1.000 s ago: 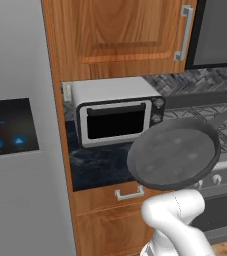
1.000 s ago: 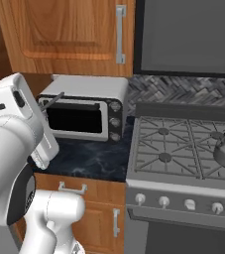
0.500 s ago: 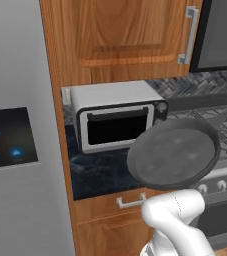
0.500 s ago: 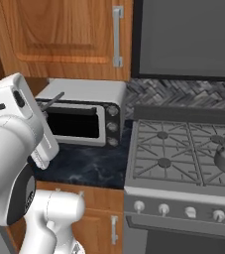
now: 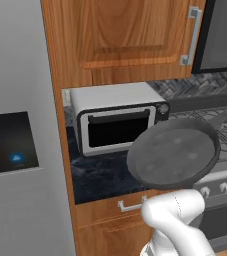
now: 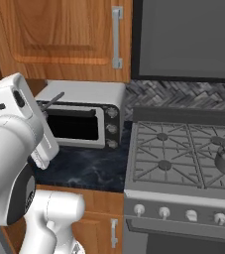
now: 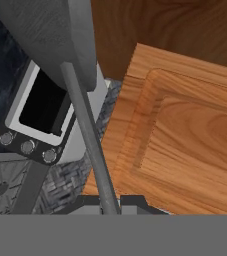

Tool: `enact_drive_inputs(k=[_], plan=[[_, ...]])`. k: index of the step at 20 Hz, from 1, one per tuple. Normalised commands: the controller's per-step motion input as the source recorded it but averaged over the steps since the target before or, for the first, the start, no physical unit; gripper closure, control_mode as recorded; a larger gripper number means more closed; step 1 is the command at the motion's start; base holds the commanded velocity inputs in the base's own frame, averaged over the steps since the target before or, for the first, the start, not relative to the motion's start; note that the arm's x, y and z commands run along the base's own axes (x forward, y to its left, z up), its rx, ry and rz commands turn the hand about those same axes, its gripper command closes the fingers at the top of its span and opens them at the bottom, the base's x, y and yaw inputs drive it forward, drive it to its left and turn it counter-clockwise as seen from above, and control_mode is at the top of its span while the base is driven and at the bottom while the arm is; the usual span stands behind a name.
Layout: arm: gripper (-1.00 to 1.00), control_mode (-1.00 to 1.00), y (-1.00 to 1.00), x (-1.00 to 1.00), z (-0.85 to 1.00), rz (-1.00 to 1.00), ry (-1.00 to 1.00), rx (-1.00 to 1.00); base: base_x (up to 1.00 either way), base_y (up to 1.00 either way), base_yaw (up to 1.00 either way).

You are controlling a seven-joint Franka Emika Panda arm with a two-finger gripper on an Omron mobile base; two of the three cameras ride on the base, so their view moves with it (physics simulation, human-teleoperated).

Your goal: Pick the pan from the cabinet and place it on the stove. Then turn on the stove burner for the pan.

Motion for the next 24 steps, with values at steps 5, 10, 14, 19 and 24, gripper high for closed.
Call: enact_drive_inputs(k=[5, 10, 14, 19, 24], plan=[[1.0, 1.0, 0.0, 0.0, 0.0, 0.0, 0.0, 0.0, 0.01, 0.02, 0.0], [1.0, 1.0, 0.0, 0.0, 0.0, 0.0, 0.0, 0.0, -0.02, 0.0, 0.0], [1.0, 1.0, 0.0, 0.0, 0.0, 0.0, 0.0, 0.0, -0.08, 0.27, 0.0], [1.0, 1.0, 0.0, 0.0, 0.0, 0.0, 0.0, 0.0, -0.01, 0.51, 0.0], [1.0, 1.0, 0.0, 0.0, 0.0, 0.0, 0.0, 0.0, 0.0, 0.4, 0.0]])
